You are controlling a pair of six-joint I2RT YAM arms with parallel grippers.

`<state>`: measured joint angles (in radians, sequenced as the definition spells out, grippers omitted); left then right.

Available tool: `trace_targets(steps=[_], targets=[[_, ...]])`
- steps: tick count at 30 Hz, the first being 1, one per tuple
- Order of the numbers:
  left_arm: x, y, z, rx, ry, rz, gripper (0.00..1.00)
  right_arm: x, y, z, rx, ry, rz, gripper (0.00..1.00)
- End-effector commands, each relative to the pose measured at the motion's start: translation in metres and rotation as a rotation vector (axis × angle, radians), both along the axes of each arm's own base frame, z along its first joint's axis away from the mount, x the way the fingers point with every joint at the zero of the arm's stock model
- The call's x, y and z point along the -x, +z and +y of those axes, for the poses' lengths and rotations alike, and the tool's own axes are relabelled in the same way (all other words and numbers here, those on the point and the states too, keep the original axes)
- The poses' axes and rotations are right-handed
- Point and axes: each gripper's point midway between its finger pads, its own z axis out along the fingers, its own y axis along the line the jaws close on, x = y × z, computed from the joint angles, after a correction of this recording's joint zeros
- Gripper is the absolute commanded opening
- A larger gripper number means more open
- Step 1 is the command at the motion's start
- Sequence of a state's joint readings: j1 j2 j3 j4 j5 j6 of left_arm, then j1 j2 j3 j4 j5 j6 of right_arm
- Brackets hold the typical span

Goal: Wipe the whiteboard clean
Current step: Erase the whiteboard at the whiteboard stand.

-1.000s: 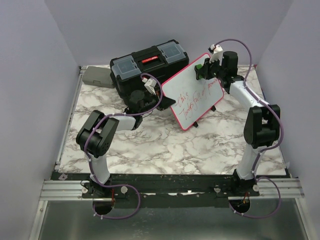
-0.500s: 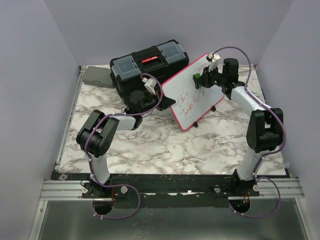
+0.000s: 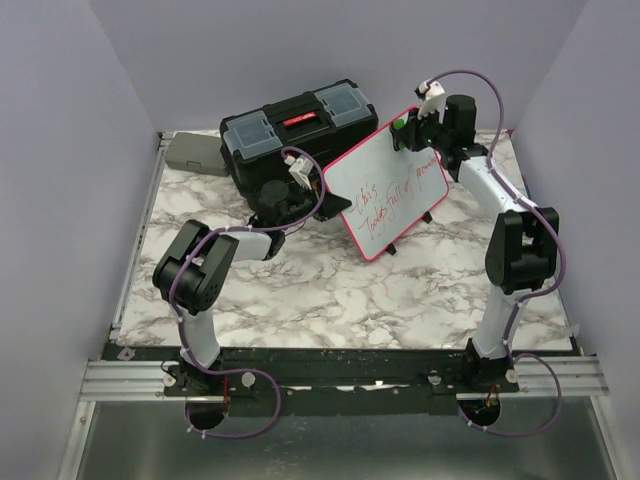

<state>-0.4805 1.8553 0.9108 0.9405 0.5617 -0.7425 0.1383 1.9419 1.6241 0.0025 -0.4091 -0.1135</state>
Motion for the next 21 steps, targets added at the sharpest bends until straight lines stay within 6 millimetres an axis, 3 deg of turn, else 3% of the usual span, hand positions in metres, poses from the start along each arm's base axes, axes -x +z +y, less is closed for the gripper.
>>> trace_targets(steps=[1, 8, 11, 14, 21], targets=[[0.044, -0.011, -0.022, -0.032, -0.232, -0.015, 0.00, 0.010, -0.046, -0.009, 0.077, -0.016, 0.099, 0.01], [0.044, -0.012, -0.022, -0.027, -0.232, -0.016, 0.00, 0.059, -0.062, 0.010, 0.059, 0.172, 0.149, 0.01], [0.044, -0.013, -0.023, -0.025, -0.234, -0.015, 0.00, 0.071, -0.059, 0.022, 0.018, 0.233, 0.156, 0.01], [0.044, -0.014, -0.023, -0.024, -0.233, -0.013, 0.00, 0.059, -0.047, 0.021, 0.000, 0.199, 0.129, 0.01], [0.045, -0.014, -0.022, -0.024, -0.230, -0.010, 0.00, 0.008, -0.004, 0.008, -0.031, 0.030, 0.037, 0.01]])
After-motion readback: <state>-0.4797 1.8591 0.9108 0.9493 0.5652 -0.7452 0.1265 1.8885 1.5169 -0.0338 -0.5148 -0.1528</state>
